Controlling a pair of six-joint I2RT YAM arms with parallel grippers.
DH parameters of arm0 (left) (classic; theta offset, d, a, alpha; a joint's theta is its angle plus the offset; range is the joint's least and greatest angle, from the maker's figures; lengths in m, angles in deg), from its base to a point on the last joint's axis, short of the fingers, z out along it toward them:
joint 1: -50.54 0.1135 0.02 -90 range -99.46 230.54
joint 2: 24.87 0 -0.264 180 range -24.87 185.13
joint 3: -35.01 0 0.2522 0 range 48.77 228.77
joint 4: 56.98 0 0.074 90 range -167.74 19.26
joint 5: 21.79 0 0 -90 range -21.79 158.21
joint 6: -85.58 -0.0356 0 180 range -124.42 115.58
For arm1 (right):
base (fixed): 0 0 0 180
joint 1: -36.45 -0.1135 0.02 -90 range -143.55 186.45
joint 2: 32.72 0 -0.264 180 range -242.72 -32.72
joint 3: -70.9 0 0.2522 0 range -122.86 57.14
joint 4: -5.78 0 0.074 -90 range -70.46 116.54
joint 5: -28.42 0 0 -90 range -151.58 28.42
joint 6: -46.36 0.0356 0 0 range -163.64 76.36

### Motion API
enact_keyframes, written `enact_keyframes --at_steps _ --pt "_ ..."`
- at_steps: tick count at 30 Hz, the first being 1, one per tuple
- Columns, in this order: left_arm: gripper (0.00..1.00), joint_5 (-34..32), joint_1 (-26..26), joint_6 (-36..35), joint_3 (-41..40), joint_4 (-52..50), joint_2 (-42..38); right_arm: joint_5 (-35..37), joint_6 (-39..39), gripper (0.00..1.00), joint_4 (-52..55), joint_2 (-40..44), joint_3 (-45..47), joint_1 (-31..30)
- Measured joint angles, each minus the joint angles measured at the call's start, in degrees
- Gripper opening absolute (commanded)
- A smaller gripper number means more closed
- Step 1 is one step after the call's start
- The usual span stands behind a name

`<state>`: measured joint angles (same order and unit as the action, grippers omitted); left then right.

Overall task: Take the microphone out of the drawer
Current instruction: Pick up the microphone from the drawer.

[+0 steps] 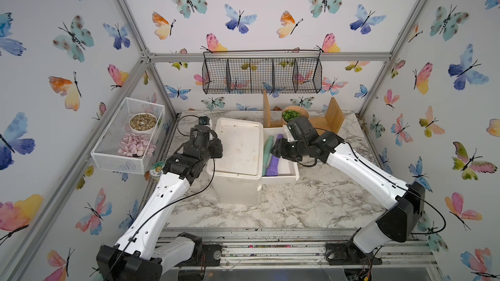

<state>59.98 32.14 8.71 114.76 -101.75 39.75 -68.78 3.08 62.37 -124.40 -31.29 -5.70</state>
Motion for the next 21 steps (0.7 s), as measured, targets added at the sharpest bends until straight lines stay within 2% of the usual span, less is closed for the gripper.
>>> enact_keyframes --at_steps 21 --pt "0.0 -2.16 0.02 1.55 -0.9 0.57 -0.92 3.56 0.72 0.54 -1.88 -7.63 -1.66 -1.44"
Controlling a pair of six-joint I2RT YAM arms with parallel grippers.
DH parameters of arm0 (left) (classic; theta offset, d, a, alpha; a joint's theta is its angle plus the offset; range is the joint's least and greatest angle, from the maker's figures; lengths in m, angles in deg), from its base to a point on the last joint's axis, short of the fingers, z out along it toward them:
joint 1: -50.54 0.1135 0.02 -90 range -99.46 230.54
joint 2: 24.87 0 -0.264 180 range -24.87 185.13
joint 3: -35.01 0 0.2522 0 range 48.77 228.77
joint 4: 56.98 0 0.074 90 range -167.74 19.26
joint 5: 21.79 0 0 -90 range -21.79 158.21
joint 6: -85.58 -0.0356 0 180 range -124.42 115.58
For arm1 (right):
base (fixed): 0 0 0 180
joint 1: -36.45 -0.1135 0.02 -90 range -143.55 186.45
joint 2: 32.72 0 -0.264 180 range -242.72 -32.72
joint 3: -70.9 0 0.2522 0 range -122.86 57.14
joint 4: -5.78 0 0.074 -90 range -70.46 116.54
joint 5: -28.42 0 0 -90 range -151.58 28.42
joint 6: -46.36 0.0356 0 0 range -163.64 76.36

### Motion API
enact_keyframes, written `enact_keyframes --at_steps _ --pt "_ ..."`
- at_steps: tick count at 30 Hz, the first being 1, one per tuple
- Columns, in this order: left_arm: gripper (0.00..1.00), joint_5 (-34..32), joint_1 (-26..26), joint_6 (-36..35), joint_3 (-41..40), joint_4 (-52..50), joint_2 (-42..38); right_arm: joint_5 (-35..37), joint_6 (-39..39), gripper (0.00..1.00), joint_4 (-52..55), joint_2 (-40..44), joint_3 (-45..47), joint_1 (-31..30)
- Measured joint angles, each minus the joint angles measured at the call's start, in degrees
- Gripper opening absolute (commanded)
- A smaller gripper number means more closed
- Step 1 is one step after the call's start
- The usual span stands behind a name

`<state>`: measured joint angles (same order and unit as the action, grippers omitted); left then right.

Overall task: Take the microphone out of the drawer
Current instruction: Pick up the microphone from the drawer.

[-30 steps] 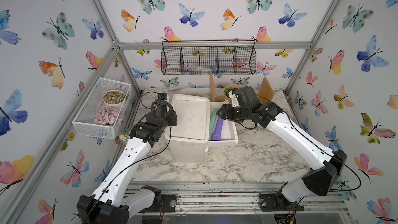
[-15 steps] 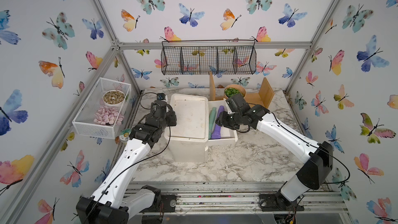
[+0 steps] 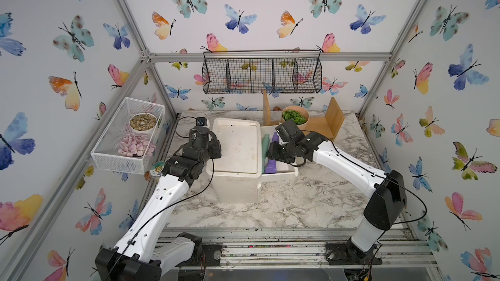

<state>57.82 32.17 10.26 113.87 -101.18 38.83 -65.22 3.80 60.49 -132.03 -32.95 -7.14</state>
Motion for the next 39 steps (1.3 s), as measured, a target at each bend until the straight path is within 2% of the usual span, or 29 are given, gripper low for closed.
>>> enact_keyframes --at_steps 9,20,29,39 --pt "0.0 -0.26 0.02 0.24 0.0 -0.07 -0.02 1.73 1.03 0.38 -0.26 -0.76 -0.28 -0.02" --pt "0.0 -0.7 0.04 0.37 0.0 -0.22 -0.02 2.97 1.44 0.27 -2.91 -0.15 0.7 -0.24" --pt "0.0 -0.94 0.17 -0.09 0.0 -0.26 0.0 4.44 -1.44 0.23 -5.68 3.08 1.77 -0.33" --pt "0.0 -0.22 0.31 -3.5 1.46 -0.68 1.84 9.01 -6.27 0.2 -17.2 9.42 4.81 -0.26"
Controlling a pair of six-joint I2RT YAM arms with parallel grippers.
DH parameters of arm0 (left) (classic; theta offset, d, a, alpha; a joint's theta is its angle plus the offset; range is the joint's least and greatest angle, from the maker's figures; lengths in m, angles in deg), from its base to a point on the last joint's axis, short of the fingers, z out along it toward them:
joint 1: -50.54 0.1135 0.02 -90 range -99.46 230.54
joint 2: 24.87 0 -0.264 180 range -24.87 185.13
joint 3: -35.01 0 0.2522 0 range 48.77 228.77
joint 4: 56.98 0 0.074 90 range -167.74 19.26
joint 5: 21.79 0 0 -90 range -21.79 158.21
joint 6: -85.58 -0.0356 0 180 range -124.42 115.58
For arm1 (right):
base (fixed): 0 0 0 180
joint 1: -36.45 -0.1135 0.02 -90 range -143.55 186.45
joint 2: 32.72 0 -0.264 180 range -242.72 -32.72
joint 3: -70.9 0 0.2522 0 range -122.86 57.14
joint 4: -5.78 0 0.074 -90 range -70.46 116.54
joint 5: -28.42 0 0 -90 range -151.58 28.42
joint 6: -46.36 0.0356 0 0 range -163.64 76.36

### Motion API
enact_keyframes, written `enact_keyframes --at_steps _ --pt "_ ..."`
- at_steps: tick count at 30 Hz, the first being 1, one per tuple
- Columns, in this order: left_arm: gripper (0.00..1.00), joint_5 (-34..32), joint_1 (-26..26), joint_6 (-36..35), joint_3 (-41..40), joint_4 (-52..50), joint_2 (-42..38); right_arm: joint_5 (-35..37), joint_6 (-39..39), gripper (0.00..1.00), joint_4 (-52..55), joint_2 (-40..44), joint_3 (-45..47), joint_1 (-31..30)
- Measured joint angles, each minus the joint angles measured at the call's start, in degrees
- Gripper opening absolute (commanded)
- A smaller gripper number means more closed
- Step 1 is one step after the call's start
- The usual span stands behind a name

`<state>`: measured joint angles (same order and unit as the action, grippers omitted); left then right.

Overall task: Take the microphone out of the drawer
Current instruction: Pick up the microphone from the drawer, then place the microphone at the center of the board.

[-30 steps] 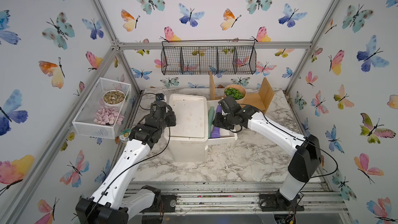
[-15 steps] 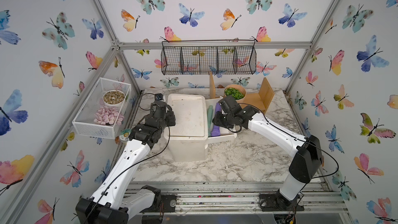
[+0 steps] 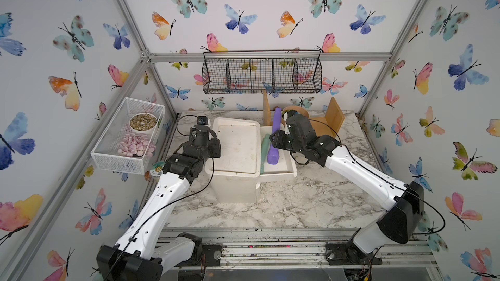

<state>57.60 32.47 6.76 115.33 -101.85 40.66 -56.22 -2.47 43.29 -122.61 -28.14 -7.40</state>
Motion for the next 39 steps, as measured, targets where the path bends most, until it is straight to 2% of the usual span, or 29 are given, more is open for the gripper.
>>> enact_keyframes --at_steps 10,15,20,26,32,37,39 --pt "0.0 0.28 0.11 -2.34 0.87 0.11 1.2 4.83 -7.69 0.15 -3.28 1.31 -1.62 0.0" --pt "0.17 0.5 0.28 -2.82 1.77 0.13 2.25 10.58 -12.35 0.14 -3.19 3.52 -2.38 0.0" --pt "0.45 1.88 0.37 -2.19 3.13 0.09 3.34 17.42 -16.44 0.14 -2.84 6.1 -2.38 0.0" --pt "0.57 3.17 0.37 -1.14 5.6 0.48 4.28 24.06 -20.83 0.14 -2.05 8.37 -0.39 1.29" --pt "0.59 3.19 0.37 -0.59 7.21 0.57 4.46 23.43 -21.38 0.14 -1.33 10.08 5.18 9.27" --pt "0.6 3.13 0.37 -0.39 7.26 0.61 4.48 15.37 -20.09 0.14 -1.03 10.82 10.67 19.26" --pt "0.7 3.06 0.37 -0.39 7.26 0.7 4.48 11.82 -19.5 0.15 -1.14 10.8 12.87 22.73"
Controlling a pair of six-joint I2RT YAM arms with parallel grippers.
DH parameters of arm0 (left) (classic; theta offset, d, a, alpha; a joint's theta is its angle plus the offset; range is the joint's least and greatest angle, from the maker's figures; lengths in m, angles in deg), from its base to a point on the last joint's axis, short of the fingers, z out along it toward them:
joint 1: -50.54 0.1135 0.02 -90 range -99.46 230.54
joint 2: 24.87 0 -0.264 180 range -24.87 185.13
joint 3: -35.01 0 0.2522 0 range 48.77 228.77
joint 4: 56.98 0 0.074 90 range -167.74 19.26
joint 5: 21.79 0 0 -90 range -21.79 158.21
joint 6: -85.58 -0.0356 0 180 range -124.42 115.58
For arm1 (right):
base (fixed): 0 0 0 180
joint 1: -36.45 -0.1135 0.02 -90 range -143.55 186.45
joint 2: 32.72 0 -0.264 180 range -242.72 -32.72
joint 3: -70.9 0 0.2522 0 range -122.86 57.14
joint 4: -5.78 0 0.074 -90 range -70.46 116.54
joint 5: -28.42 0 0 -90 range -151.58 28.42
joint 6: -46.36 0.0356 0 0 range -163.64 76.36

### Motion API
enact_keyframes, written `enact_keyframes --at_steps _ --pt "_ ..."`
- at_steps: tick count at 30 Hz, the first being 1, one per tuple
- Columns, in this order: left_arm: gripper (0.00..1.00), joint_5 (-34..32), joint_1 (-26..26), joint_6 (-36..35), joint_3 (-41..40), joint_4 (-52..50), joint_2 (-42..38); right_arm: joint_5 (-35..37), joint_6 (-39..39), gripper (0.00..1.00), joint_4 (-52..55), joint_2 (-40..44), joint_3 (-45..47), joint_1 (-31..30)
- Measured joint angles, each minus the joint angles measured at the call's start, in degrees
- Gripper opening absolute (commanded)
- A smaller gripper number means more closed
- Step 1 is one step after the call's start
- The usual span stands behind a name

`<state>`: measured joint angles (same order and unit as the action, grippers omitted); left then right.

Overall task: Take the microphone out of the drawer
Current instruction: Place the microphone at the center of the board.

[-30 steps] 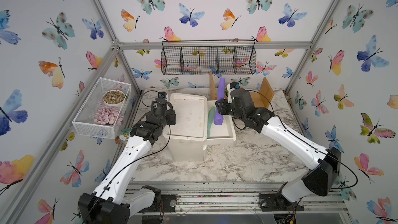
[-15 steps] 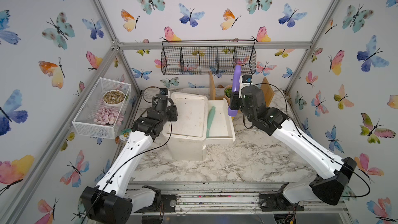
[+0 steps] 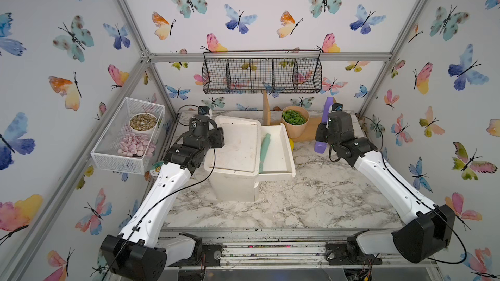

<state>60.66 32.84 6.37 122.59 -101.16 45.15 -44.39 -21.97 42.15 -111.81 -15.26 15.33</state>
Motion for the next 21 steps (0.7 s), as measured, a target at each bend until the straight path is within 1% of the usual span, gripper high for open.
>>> enact_keyframes --at_steps 3,4,5,8,11,15,21 --pt "0.88 -0.15 0.02 0.7 -0.28 0.61 -0.07 -5.33 0.79 0.15 -0.11 -0.33 3.26 4.0" --pt "0.97 -0.22 0.02 0.66 -0.48 0.92 -0.11 -6.86 0.96 0.15 -0.35 -0.63 4.13 4.79" --pt "0.98 -0.31 0.09 1.07 -0.76 1.2 -0.26 -8.72 1.22 0.15 -0.72 -1.09 5.11 5.46" --pt "0.98 -0.66 0.37 1.95 -1.84 2.03 -1.09 -12.87 1.95 0.15 -2.03 -2.62 8.11 6.75" --pt "0.98 -0.98 0.81 2.6 -2.51 2.73 -2.25 -15.87 2.82 0.15 -3.52 -4.2 11.45 7.3" --pt "0.98 -1.4 1.51 3.45 -2.58 3.63 -3.54 -19.17 3.5 0.15 -5.25 -6.4 14.99 7.43" --pt "0.98 -1.55 2.36 4.33 -2.82 3.82 -3.8 -22.51 3.8 0.15 -6.86 -10.45 16.87 7.43"
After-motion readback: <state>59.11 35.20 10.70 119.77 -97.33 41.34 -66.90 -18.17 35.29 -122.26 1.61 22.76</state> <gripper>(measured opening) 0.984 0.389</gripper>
